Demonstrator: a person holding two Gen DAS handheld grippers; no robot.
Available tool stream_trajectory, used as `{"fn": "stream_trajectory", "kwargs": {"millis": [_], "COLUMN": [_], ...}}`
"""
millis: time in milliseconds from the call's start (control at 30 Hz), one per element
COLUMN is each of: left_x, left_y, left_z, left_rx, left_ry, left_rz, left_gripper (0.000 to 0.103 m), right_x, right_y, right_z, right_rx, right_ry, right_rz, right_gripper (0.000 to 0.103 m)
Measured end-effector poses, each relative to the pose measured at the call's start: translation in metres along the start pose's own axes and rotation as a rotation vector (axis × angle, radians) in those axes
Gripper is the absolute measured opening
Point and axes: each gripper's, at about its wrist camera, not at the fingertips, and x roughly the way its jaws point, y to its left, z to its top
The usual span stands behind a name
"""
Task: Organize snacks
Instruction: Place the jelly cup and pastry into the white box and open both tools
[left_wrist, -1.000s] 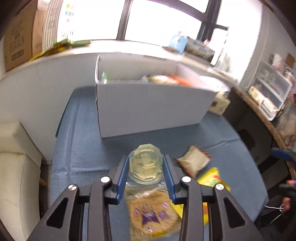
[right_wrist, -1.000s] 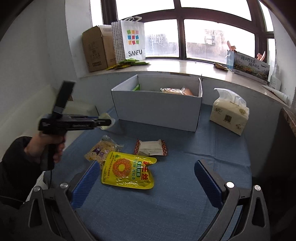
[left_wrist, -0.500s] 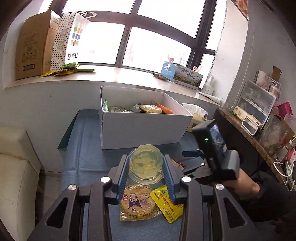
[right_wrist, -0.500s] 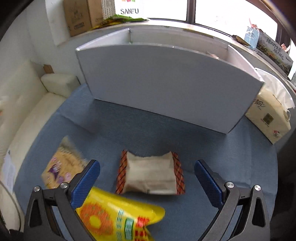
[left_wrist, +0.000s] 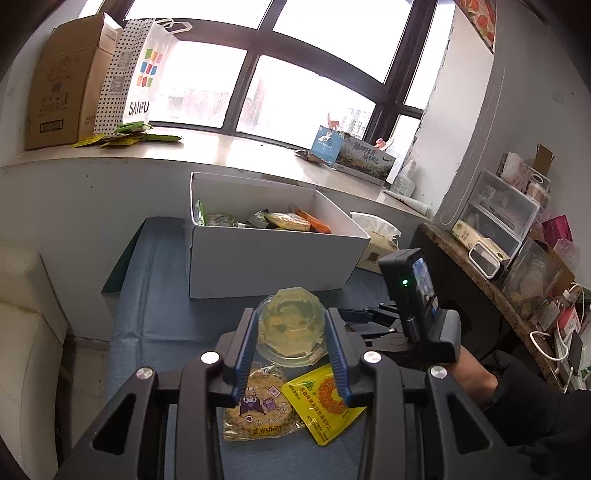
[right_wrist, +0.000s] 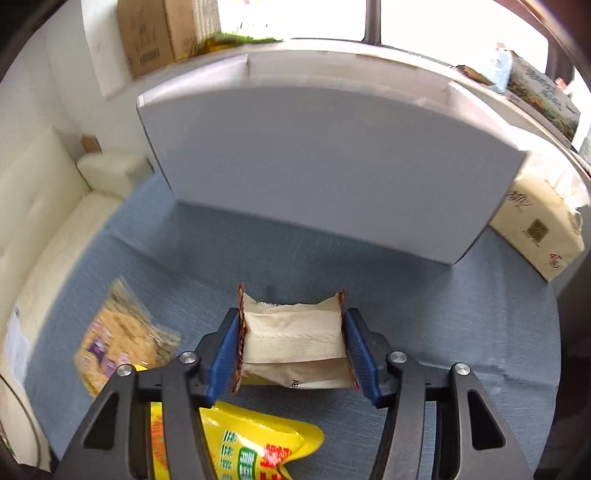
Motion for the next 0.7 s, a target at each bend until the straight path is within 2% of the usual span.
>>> {"fn": "stream_trajectory", "kwargs": {"millis": [133,300,433,567,700], "left_x": [-0.002,-0.005,-0.006,0.000,0.035], "left_y": [-0.006,-0.015,-0.021,-0.025,-0.018], "left_z": [0.007,0.024,0.053,0.090,0.128], "left_rx": [0.013,0.045,0.077,0.117,0.118], "left_ry": [-0.010,-0.042,-0.082,-0.133,-0.113], "left_rz": [-0.008,-0.029,-0.045,-0.036,-0.040], "left_gripper": [0.041,0.041,0.041,0.041,0.041], "right_x": [-0.044,-0.117,-0.160,-0.177,-0.165], "right_y": [-0.012,-0.012,-0.015,-0.023,-0.036], "right_z": [-0.003,-0.006,0.008,0.044,0.097], "right_rx": [0.057,0.037,0.015,0.017,0.031], "right_ry": [-0.096,-0.243,-0.314,-0.363,-0.385], "right_rz": [0.032,0.032,0.034,0.059,0.089], "right_gripper": [0.060,0.060,0.060,0.060,0.060]}}
